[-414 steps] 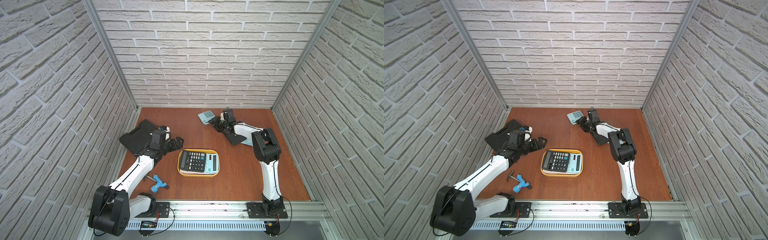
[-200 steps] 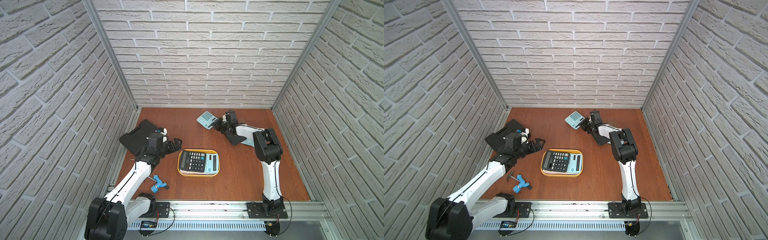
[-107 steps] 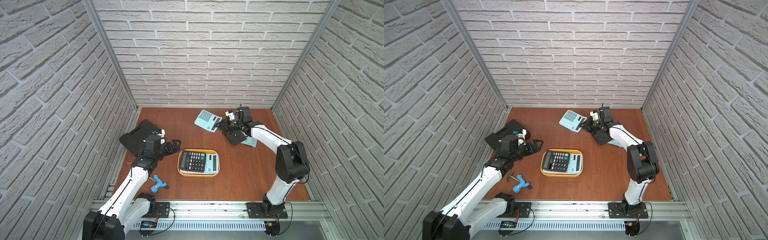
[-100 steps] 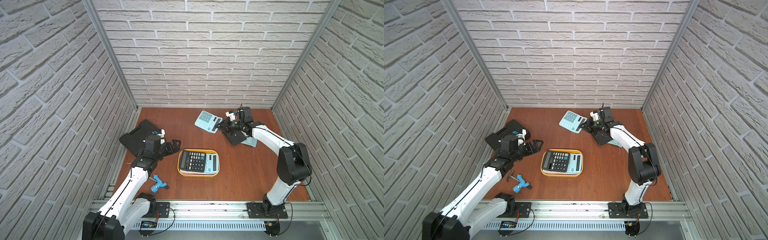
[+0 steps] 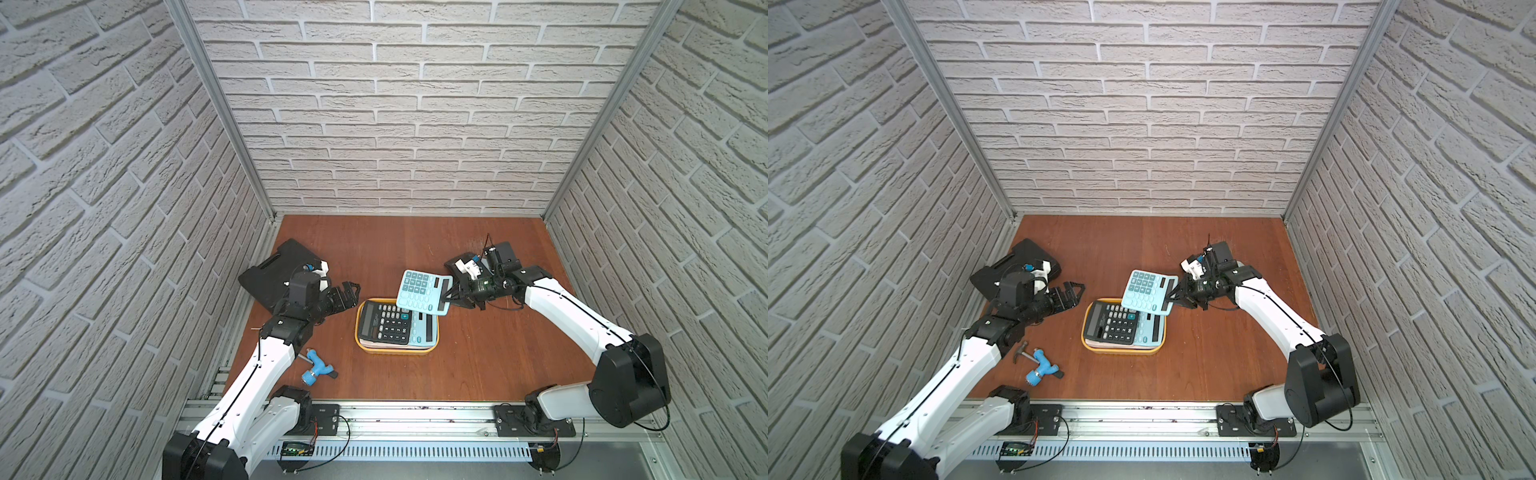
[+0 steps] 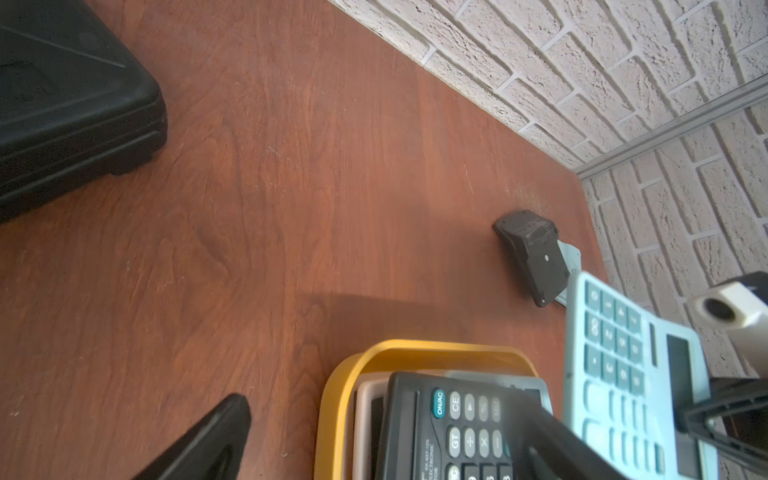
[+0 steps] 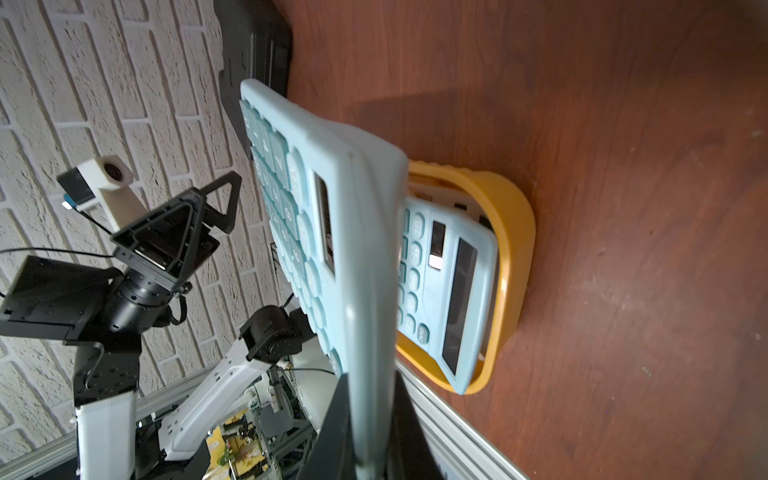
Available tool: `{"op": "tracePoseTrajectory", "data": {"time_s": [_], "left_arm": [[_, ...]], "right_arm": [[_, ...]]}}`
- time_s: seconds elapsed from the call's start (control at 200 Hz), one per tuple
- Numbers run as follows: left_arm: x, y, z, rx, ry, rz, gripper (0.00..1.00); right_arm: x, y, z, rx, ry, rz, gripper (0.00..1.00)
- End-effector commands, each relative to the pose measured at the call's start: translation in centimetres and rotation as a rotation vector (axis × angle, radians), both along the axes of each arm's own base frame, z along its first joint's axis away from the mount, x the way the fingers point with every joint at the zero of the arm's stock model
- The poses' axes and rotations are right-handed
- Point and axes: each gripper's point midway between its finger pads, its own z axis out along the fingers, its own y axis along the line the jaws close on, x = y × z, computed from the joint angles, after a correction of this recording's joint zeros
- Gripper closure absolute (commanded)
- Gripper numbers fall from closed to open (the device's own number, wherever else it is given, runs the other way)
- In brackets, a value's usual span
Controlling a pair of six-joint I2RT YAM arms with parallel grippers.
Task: Put the calculator in the storage box
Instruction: Place the calculator in the storage box.
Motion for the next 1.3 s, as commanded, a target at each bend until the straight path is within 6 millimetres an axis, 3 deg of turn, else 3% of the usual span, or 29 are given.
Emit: {"op": "tracePoseTrajectory", "data": {"time_s": [0.0, 0.285, 0.79, 1.105, 1.295], "left_arm": [[0.5, 0.0, 1.5, 0.004, -0.041, 0.005, 0.02], [0.4, -0.2, 1.1, 0.009, -0.033, 0.001, 0.02], [0.2, -0.2, 0.4, 0.013, -0.021, 0.003, 0.02], [0.2, -0.2, 0.5, 0.012, -0.024, 0.002, 0.02], [0.2, -0.3, 0.7, 0.009, -0.027, 0.0, 0.02]], "right_arm": [[-1.7, 1.3, 1.1, 0.05, -0.049, 0.074, 0.97], [-3.4, 2.6, -1.6, 0.048, 0.003, 0.132, 0.97], [-3.3, 4.0, -4.3, 0.057, 0.052, 0.189, 0.97], [-3.6, 4.1, -4.9, 0.063, 0.059, 0.216, 0.66], [-3.7, 3.9, -4.8, 0.043, 0.046, 0.222, 0.59]]}}
